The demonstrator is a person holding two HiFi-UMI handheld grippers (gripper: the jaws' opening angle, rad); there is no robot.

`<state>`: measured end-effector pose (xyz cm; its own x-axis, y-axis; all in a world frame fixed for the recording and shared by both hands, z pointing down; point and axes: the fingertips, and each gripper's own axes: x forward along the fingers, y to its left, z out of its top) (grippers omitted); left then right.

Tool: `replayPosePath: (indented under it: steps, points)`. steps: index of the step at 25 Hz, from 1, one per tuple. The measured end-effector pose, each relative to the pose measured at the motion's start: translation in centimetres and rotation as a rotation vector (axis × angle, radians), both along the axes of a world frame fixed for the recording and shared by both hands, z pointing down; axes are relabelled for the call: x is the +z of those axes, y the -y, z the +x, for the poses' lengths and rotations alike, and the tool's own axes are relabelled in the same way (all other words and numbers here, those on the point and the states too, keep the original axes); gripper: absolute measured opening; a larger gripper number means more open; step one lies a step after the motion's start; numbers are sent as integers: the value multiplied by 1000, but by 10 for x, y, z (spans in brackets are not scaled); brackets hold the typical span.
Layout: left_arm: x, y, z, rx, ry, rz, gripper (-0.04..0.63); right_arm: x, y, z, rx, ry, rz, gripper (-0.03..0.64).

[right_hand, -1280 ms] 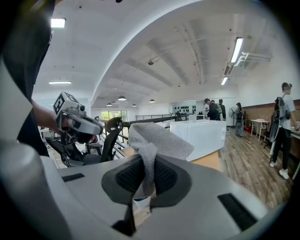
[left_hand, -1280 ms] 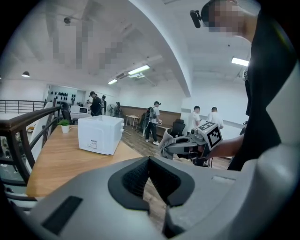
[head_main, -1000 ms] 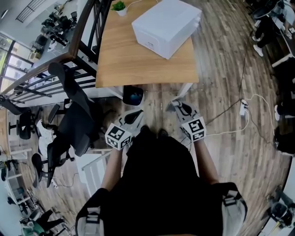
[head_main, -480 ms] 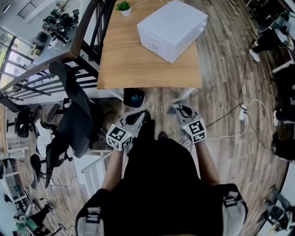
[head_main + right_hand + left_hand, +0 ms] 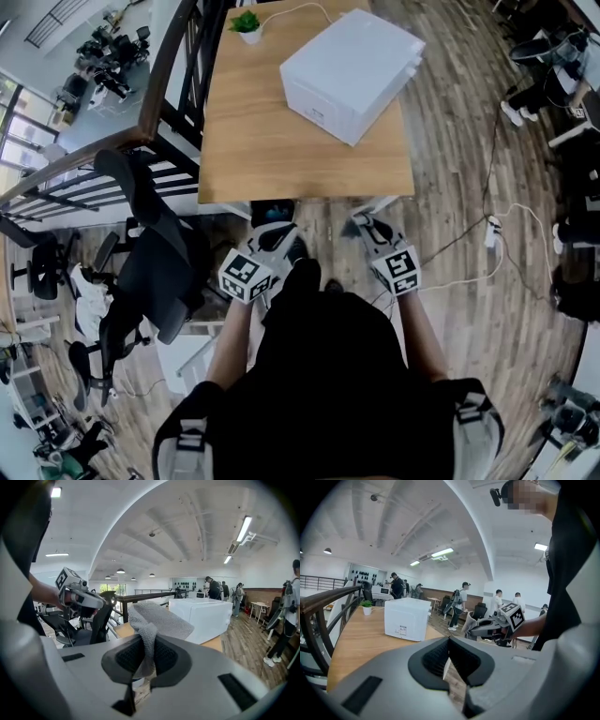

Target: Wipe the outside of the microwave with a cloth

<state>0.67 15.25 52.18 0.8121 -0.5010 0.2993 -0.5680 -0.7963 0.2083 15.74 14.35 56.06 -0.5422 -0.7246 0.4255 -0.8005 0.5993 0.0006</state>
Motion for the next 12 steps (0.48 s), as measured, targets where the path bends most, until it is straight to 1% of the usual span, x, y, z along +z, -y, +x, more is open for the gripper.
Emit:
replayPosePath:
  steps: [4,9,12]
  points:
    - [2,25,-9,8,-8,-9,-5,-1,21,-6,17,1,9,28]
    - [3,52,-16,28,-7,-7,-5,5,38,-10,61,-3,-18,28]
    - [2,65,-21,35,-19,-10,-5,5,48,-10,85,-9,-22,28]
